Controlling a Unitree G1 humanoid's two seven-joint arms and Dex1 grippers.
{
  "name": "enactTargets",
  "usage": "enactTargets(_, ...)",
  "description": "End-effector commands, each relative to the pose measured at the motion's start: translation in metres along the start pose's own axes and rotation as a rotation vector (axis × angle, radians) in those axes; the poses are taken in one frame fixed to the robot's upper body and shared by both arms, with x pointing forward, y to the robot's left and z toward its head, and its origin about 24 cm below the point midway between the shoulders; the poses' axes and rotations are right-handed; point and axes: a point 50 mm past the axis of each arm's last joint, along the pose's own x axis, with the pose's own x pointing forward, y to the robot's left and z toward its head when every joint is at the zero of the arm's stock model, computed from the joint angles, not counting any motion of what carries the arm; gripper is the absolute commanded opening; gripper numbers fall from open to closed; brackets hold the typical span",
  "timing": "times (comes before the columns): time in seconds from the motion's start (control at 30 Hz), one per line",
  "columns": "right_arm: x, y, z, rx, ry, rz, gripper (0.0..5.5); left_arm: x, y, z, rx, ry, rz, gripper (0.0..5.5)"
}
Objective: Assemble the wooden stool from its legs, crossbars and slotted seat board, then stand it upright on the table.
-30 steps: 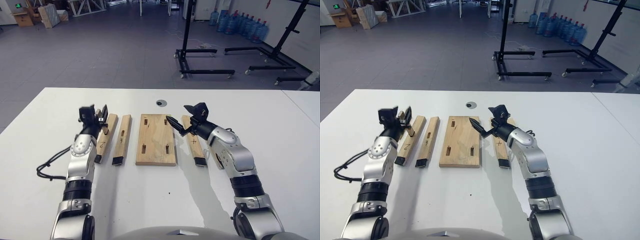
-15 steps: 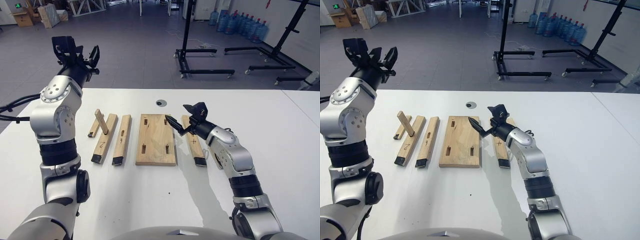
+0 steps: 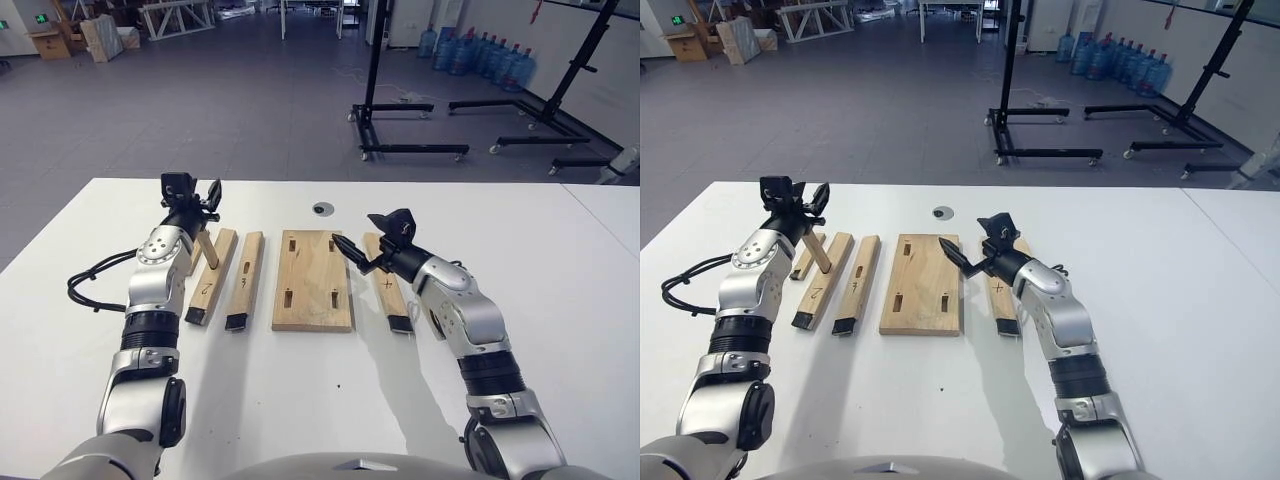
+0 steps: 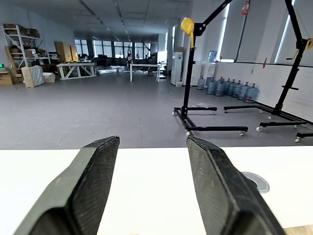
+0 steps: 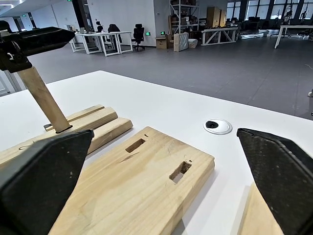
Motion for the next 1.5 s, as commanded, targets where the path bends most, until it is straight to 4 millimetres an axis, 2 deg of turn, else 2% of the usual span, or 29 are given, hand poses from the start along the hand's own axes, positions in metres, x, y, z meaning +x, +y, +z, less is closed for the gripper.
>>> enactTargets(0.03,0.002,-0.006,0.019,-0.008,-0.058,-0.014,5.40,-0.004,0.005,0.021,-0.005,-0.014,0.004,2.51)
enactTargets(0.1,0.002,-0.007,0.028,-0.025,-0.079,-0.010,5.40,-0.010,0.006,0.089,0.027,-0.198,0.003,2.51)
enactTargets(0.17,0.003,-0.009,0.031,-0.036,-0.087,-0.013,5.40,-0.028,0.004,0.157,0.017,-0.370,0.017,2.51)
enactTargets(0.23,0.002,-0.010,0.031,-0.047,-0.087,-0.019,5.40,-0.050,-0.001,0.196,0.006,-0.444,0.029,2.51)
enactTargets(0.27,0.002,-0.011,0.031,-0.049,-0.087,-0.022,5.40,-0.059,-0.004,0.205,-0.001,-0.441,0.028,2.51)
enactTargets(0.3,-0.001,-0.013,0.029,-0.053,-0.086,-0.034,5.40,-0.067,-0.005,0.204,-0.061,-0.397,0.059,2.51)
enactTargets(0.37,-0.010,-0.019,0.027,-0.055,-0.087,-0.072,5.40,-0.074,-0.006,0.188,-0.139,-0.267,0.133,2.51)
enactTargets(0.47,-0.027,-0.033,0.026,-0.049,-0.090,-0.149,5.40,-0.089,-0.006,0.138,-0.068,-0.017,0.235,3.03)
enactTargets(0.57,-0.039,-0.041,0.025,-0.049,-0.085,-0.197,5.40,-0.110,-0.022,0.099,0.014,0.225,0.144,3.41)
enactTargets(0.7,-0.038,-0.037,0.021,-0.038,-0.082,-0.207,5.40,-0.119,-0.030,0.070,0.044,0.371,0.097,4.14)
enactTargets(0.83,-0.034,-0.030,0.015,-0.025,-0.065,-0.182,5.40,-0.129,-0.015,0.029,0.052,0.554,0.164,4.69)
enactTargets(0.97,-0.031,-0.029,0.013,-0.023,-0.054,-0.164,5.40,-0.126,-0.007,-0.002,0.053,0.603,0.185,5.38)
enactTargets(1.2,-0.023,-0.025,0.014,-0.026,-0.045,-0.121,5.40,-0.112,0.001,-0.059,0.029,0.650,0.170,5.38)
enactTargets(1.5,-0.020,-0.022,0.013,-0.022,-0.044,-0.112,5.40,-0.100,-0.002,-0.082,0.066,0.646,0.080,5.38)
